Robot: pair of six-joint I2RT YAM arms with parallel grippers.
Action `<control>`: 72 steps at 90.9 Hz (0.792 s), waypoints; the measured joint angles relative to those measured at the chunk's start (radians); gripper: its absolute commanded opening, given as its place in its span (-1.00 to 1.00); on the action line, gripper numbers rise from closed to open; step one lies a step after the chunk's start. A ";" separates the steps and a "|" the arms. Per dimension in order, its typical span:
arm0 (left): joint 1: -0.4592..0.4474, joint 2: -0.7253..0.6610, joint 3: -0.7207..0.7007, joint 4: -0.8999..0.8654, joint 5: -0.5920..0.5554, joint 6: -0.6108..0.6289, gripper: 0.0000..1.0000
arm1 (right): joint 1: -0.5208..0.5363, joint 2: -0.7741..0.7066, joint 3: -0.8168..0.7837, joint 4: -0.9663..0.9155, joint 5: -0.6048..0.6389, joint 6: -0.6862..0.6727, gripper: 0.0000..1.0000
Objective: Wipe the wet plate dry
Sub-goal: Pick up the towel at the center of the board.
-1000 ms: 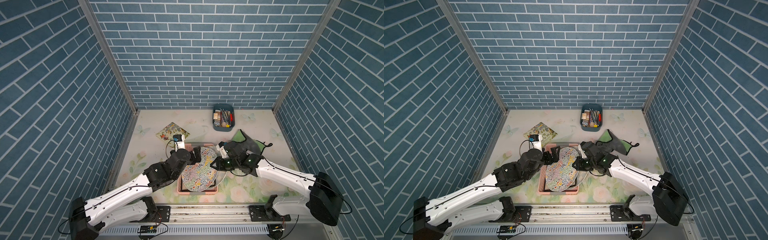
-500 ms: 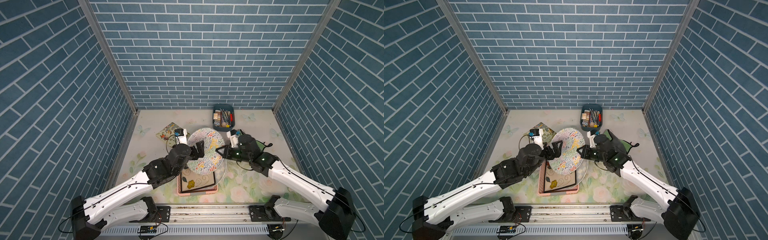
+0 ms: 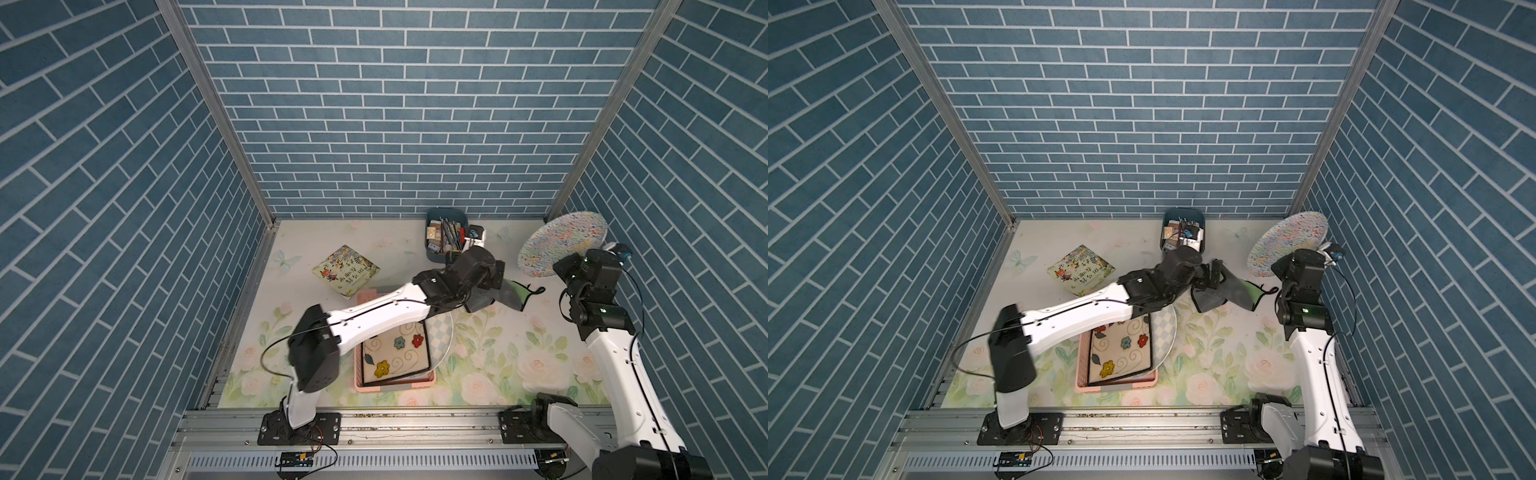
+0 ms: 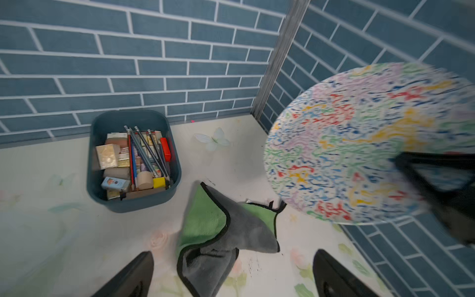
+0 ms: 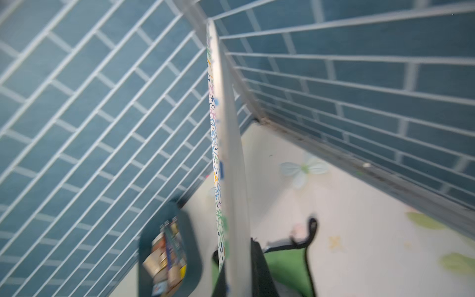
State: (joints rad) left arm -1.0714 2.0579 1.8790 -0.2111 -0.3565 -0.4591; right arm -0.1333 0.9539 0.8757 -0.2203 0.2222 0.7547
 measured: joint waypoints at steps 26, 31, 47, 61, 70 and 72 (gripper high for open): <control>0.026 0.581 0.536 -0.174 0.017 0.052 1.00 | -0.053 -0.122 -0.089 -0.060 0.018 0.000 -1.00; 0.034 0.608 0.510 -0.176 0.047 0.062 1.00 | -0.053 -0.154 -0.108 -0.061 0.004 0.000 -1.00; 0.045 0.684 0.568 -0.209 0.136 0.119 0.91 | -0.053 -0.213 -0.150 -0.102 -0.048 0.000 -1.00; 0.051 0.720 0.624 -0.225 0.167 0.151 0.04 | -0.053 -0.231 -0.156 -0.118 -0.090 0.000 -1.00; 0.059 0.719 0.631 -0.231 0.193 0.161 -0.86 | -0.053 -0.235 -0.153 -0.120 -0.102 0.000 -1.00; 0.061 0.719 0.633 -0.234 0.197 0.161 -1.00 | -0.053 -0.234 -0.151 -0.121 -0.104 0.000 -1.00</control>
State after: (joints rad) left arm -1.0107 2.7770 2.5118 -0.4450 -0.1593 -0.2977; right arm -0.1864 0.7197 0.7250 -0.3412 0.1181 0.7544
